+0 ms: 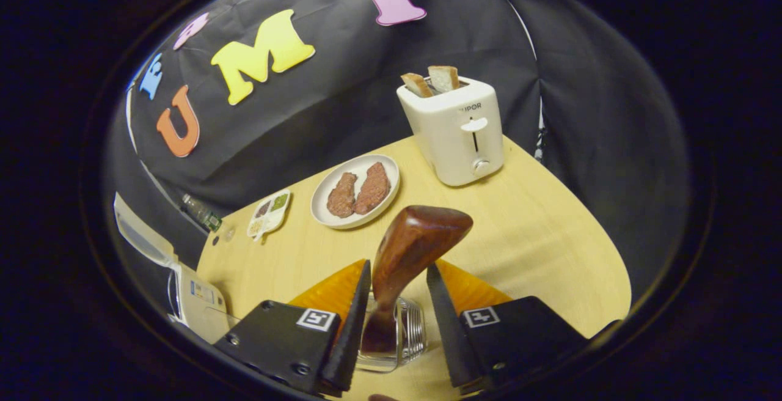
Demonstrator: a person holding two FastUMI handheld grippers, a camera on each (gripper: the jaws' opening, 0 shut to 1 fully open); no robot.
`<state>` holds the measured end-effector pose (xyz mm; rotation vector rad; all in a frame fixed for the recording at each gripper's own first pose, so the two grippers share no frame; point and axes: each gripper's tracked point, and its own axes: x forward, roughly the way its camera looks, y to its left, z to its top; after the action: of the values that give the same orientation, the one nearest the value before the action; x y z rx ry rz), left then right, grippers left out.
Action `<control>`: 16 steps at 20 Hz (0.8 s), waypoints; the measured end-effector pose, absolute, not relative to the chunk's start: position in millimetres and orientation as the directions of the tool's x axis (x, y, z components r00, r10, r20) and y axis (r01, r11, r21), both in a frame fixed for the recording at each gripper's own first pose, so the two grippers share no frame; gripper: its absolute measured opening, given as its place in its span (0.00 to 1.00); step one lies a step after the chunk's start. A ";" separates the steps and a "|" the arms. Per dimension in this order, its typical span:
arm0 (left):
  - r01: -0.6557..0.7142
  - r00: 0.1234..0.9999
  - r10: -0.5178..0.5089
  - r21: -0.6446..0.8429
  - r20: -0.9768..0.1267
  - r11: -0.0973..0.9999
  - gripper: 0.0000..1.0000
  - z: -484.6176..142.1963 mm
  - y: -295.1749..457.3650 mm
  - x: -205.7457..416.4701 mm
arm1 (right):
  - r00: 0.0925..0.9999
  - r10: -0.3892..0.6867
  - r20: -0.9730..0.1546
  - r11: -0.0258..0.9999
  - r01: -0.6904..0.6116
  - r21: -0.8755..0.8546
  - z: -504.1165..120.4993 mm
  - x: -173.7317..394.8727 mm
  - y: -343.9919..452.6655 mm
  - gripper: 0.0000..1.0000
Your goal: Close the left gripper, press the button to open the rice cooker; take a wooden spoon from the chopstick holder with the right hand, scoop a spoonful of rice and pour it into the rice cooker, then put the wooden spoon back into the chopstick holder.
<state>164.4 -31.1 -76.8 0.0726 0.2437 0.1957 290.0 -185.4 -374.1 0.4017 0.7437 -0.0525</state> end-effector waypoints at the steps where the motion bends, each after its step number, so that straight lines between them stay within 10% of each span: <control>1: -0.186 0.952 0.202 0.089 -0.230 0.978 0.95 -76.5 -32.0 163.2 | 0.739 0.104 -0.666 0.919 0.185 0.349 -372.3 288.6 -184.1 0.41; 16: -0.184 0.961 0.180 0.003 -0.209 0.983 0.95 -77.8 -2.1 133.7 | 0.792 0.044 -0.609 0.939 0.175 0.295 -301.1 250.7 -164.8 0.19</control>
<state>133.7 -2.1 -77.8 -0.0165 0.2099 0.1844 250.7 -164.8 -301.1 0.3491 0.6558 -0.0723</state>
